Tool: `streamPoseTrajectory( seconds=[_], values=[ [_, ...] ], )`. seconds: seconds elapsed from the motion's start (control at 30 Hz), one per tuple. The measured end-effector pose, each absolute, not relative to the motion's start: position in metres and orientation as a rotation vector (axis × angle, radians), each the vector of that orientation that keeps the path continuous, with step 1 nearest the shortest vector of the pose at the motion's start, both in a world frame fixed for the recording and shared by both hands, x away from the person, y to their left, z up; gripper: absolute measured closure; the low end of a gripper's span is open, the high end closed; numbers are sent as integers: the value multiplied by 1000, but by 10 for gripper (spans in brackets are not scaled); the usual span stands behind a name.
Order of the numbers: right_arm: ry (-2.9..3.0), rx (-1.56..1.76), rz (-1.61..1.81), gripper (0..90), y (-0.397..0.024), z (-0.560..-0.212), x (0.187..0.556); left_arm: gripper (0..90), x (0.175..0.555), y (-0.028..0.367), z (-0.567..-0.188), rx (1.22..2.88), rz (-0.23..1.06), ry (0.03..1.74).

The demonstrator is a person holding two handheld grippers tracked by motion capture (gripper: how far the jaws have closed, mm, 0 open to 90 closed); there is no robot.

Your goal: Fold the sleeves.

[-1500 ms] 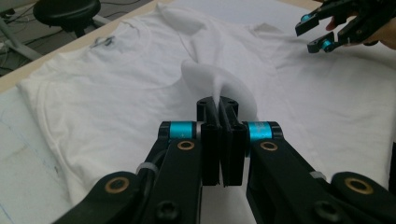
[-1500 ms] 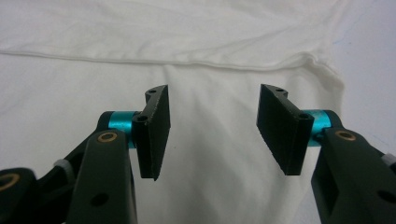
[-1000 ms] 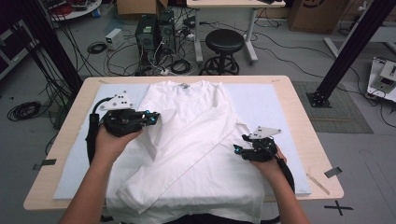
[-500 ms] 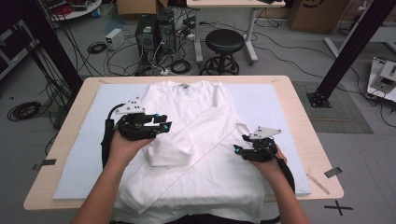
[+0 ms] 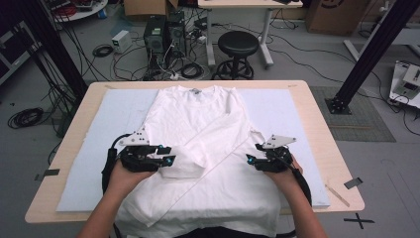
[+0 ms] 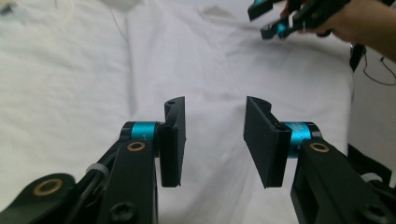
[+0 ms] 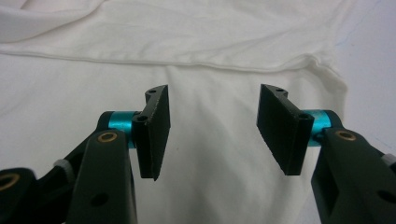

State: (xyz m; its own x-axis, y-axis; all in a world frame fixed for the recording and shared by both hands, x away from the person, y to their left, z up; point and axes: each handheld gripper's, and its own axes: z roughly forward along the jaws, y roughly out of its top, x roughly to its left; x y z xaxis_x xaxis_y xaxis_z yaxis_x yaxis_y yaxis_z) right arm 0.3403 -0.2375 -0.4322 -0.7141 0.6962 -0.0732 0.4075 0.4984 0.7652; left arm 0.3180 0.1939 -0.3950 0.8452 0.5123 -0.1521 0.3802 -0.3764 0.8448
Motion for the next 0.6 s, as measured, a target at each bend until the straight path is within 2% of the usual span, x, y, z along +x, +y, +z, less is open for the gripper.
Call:
streamPoseTrajectory(
  seconds=[0.23, 0.3, 0.43, 0.6],
  values=[
    [2368, 916, 1073, 454, -239, -431, 338, 611, 321, 199, -420, 2084, 154, 715],
    [2367, 921, 1076, 454, -240, -432, 338, 676, 321, 197, -426, 2119, 142, 716],
    [2375, 912, 1067, 453, -238, -433, 339, 875, 320, 189, -431, 2205, 158, 676],
    [2376, 913, 1070, 454, -238, -433, 339, 881, 316, 190, -419, 2184, 171, 633]
  ],
)
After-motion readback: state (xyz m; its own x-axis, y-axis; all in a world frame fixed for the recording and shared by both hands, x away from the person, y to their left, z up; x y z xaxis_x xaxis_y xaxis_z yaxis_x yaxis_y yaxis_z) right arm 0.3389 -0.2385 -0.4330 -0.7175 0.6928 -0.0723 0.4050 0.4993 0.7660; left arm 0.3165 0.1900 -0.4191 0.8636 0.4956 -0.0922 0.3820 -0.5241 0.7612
